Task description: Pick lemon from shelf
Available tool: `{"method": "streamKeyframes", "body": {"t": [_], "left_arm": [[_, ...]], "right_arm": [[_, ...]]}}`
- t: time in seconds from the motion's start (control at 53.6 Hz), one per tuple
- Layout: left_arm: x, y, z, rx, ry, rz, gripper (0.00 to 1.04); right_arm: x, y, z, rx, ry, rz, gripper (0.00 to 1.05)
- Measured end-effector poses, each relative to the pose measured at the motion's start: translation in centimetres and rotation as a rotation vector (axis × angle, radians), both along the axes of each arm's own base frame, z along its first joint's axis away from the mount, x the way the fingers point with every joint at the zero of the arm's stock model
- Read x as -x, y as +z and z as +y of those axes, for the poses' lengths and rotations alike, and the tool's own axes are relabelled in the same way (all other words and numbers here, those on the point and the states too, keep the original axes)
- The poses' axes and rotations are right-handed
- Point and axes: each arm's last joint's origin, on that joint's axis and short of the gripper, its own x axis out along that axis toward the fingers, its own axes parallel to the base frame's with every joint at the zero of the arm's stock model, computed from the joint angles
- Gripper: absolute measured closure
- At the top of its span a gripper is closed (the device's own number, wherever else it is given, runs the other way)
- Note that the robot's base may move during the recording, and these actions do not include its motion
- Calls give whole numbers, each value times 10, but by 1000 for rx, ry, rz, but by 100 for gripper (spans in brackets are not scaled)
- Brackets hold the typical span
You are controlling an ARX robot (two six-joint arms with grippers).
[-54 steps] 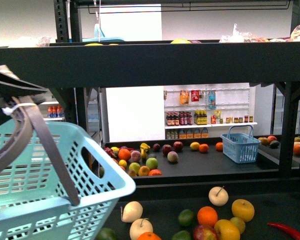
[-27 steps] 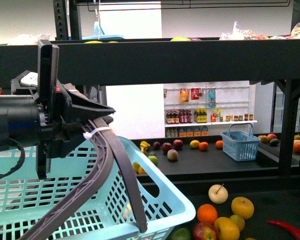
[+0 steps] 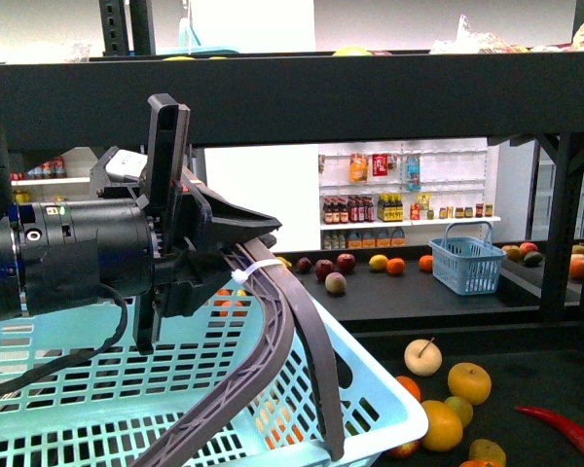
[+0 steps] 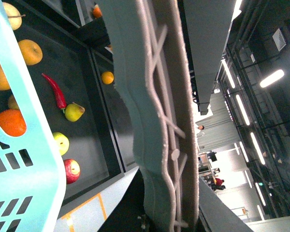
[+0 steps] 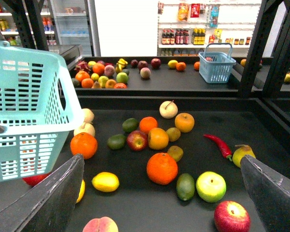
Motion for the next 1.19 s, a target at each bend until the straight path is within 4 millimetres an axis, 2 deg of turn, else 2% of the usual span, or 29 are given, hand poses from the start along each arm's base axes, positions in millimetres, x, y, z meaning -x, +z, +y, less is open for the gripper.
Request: {"method": "streamKeyframes", "body": {"t": [0.075,0.205,0.317,0.392,0.466,0.485,0.541,0.653,0.728,0.784,0.84,0.933,1.026,1.194], "left_arm": [[0,1,-2,-4,-4,-5,95],[-1,2,-2,-7,-4,-14,95],[-1,2,-3,-8,-3,-14,95],[-1,2,-3,-8,-4,-14,95],[-1,2,-3,-8,-3,-15,95],[-1,2,-3,-9,-3,-15,95],[-1,2,-3,-8,-4,-15,95],[-1,2,-3,-8,-5,-14,95],[-1,1,-3,-10,0,-15,95],[-1,1,-3,-10,-5,-15,95],[-1,1,-3,-10,-5,-15,95],[-1,1,-3,-10,-5,-15,95],[-1,1,-3,-10,-4,-15,95],[-1,1,-3,-10,-4,-15,95]], "right_arm": [[0,0,0,0,-2,2,7],[-4,-13,2,68,-6,224,7],[-23,0,-7,15,45,300,7],[-52,8,-21,-4,69,342,7],[-92,2,-32,11,115,397,7],[-97,1,-33,14,119,404,7],[-125,-10,-38,14,127,453,7],[-163,-41,-37,-15,156,609,7],[-187,-64,-29,-16,178,712,7],[-213,-84,-14,4,191,779,7],[-231,-94,0,12,206,809,7],[-250,-104,16,-3,183,854,7],[-273,-123,38,-69,109,911,7],[-293,-156,63,-202,1,996,7]]}}
